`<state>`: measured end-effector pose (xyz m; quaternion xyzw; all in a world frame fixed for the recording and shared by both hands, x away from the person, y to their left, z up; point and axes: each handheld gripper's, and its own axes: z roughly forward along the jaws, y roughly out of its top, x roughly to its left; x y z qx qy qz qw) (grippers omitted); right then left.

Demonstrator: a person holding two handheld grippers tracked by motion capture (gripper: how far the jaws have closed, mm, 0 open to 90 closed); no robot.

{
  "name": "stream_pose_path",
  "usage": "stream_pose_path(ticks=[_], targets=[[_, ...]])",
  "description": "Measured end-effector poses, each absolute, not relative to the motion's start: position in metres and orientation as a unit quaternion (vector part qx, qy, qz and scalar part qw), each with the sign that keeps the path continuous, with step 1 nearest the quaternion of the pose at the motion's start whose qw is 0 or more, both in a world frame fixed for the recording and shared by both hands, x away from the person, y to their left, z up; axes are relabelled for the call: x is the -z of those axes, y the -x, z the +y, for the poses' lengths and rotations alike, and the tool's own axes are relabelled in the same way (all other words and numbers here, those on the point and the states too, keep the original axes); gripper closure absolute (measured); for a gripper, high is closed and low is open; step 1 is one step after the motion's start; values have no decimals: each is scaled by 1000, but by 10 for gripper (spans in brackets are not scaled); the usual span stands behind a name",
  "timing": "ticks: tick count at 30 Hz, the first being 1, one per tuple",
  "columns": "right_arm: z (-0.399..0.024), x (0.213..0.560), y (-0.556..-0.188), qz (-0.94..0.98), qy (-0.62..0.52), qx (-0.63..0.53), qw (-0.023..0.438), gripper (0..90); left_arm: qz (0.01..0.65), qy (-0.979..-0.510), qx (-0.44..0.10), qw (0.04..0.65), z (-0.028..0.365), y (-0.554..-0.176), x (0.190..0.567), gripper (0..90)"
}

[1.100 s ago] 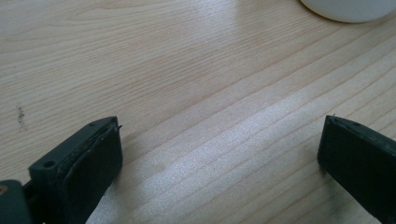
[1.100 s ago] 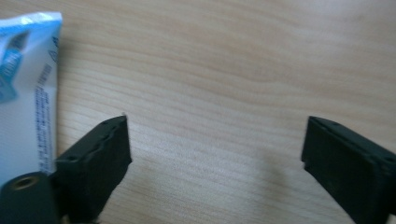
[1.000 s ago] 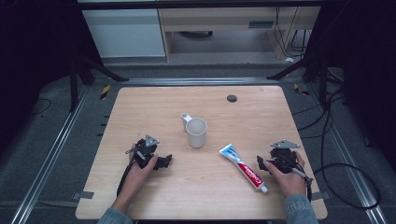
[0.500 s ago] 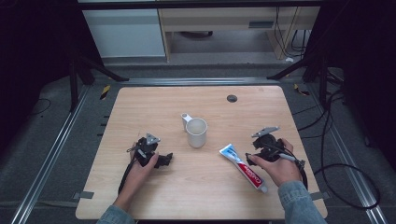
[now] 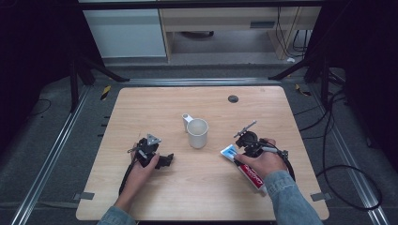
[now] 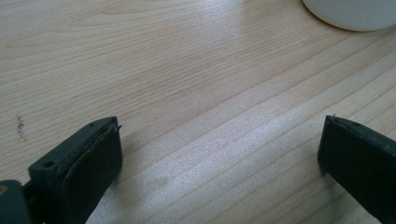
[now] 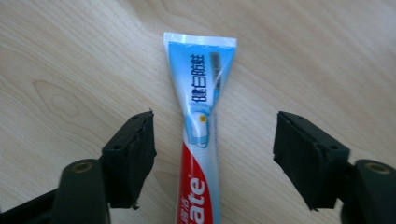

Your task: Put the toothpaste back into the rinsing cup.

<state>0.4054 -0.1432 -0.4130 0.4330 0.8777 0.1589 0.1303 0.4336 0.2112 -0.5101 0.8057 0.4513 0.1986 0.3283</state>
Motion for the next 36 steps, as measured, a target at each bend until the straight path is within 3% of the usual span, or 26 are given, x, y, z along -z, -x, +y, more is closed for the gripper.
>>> stream_pose_path(ticks=[14, 36], targets=[[-133, 444, -426, 890, -433, -113, 85, 454, 451, -806, -199, 328, 211, -434, 510, 0], [-132, 462, -434, 892, -437, -97, 65, 523, 451, -806, -199, 328, 211, -434, 510, 0]])
